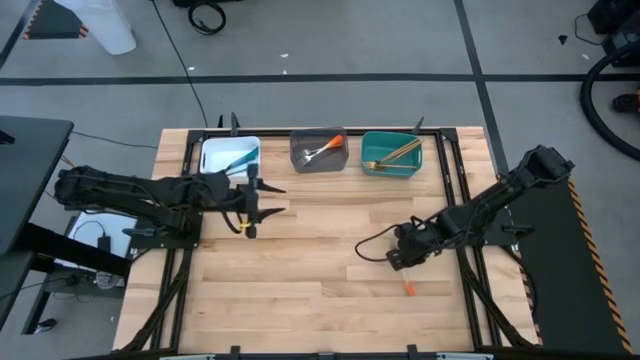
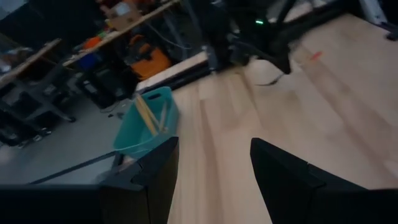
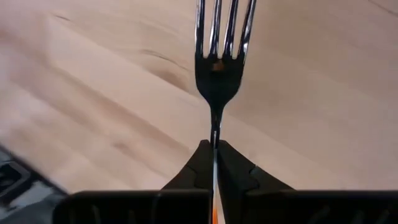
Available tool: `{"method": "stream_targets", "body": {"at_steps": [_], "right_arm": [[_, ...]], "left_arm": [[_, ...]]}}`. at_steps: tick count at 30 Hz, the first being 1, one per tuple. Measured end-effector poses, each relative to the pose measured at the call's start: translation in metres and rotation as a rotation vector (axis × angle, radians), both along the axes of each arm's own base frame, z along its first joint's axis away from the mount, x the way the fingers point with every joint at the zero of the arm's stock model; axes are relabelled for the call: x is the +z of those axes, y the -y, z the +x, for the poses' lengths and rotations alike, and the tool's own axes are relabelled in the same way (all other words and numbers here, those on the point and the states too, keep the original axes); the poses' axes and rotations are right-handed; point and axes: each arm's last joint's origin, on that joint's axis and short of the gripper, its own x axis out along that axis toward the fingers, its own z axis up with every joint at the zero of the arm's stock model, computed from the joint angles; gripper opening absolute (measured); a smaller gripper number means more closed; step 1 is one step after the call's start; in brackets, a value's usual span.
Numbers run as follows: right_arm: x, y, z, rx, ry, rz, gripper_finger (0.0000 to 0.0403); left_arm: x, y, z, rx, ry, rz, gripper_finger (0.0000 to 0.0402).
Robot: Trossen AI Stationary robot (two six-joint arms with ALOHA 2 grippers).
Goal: Sort silverware by color (type)
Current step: Put the orange fork into the black bin
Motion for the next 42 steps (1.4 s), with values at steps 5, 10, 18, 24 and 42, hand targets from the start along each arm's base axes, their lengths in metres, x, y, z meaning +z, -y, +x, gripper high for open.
{"method": "stream_targets", "body": {"at_steps": [5, 10, 18, 24, 42], "right_arm": [[0.005, 0.006, 0.013, 0.005, 0.117, 0.011, 0.0011], [0.010, 0.012, 0.022, 0.002, 0.214, 0.009, 0.0011], [0.017, 0.019, 0.034, 0.002, 0.350, 0.011, 0.0011], [0.030, 0.025, 0.048, 0.024, 0.544, 0.007, 0.0011], [0.062, 0.046, 0.069, -0.092, 0.933, -0.023, 0.0013]], "left_arm": [[-0.006, 0.007, 0.005, -0.106, -0.033, -0.012, 0.0208], [-0.012, 0.013, 0.011, -0.151, -0.069, 0.029, 0.0208], [-0.014, 0.013, 0.013, -0.152, -0.076, 0.030, 0.0208], [-0.015, 0.019, 0.014, -0.198, -0.079, 0.105, 0.0208], [-0.047, 0.065, 0.063, -0.312, 0.008, 0.568, 0.0208]]}}
